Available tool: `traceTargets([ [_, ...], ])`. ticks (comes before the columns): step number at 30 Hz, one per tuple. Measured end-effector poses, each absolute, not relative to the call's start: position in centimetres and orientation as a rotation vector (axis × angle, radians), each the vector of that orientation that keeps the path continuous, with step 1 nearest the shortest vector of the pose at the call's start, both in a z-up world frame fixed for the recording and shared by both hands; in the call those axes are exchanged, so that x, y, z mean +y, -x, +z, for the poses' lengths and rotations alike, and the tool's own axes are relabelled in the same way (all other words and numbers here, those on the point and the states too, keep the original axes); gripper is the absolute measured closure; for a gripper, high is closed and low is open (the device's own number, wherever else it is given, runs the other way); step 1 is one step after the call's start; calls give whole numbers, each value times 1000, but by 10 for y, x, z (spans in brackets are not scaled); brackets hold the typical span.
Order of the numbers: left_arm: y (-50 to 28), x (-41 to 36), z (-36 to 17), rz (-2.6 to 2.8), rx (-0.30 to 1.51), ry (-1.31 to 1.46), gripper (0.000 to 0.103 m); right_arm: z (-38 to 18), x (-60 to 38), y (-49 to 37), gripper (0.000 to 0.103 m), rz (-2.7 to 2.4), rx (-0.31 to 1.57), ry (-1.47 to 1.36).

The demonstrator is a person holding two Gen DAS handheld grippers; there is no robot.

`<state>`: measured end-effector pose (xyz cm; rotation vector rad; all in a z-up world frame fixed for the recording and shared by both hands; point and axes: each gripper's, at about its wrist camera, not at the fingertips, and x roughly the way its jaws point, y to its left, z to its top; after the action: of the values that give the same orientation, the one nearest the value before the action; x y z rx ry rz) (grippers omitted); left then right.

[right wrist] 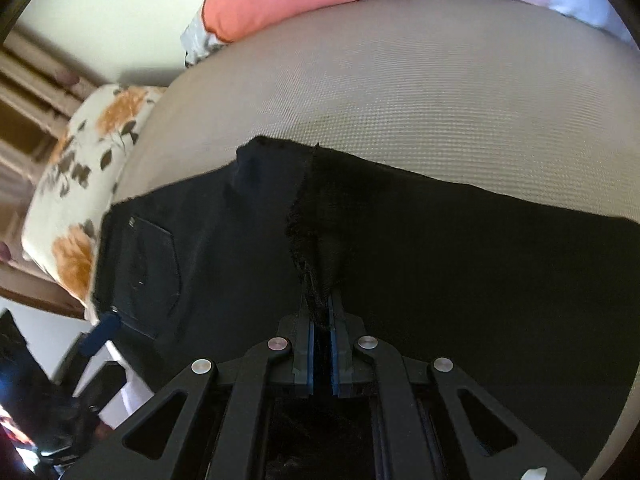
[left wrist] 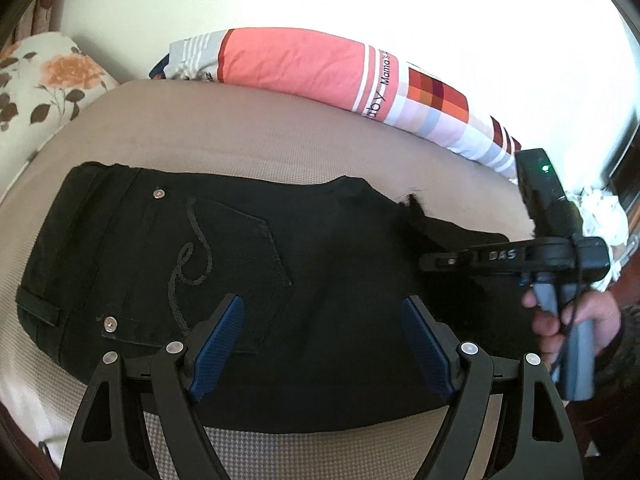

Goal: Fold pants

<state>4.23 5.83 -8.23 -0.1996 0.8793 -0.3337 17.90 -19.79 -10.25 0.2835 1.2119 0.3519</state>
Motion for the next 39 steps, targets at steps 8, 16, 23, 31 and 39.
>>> traceTargets([
  [8, -52, 53, -84, -403, 924, 273, 22, -91, -206, -162, 67, 454, 1207, -416],
  [16, -80, 32, -97, -659, 1091, 442, 29, -74, -261, -116, 62, 328, 1126, -491],
  [23, -124, 13, -124, -708, 1314, 571, 60, -69, -304, -87, 56, 219, 1057, -574],
  [31, -154, 4, -140, -723, 1414, 617, 64, -81, -326, -82, 56, 185, 1032, -666],
  [39, -170, -24, -142, -839, 1443, 557, 64, -86, -334, -84, 56, 190, 1016, -709],
])
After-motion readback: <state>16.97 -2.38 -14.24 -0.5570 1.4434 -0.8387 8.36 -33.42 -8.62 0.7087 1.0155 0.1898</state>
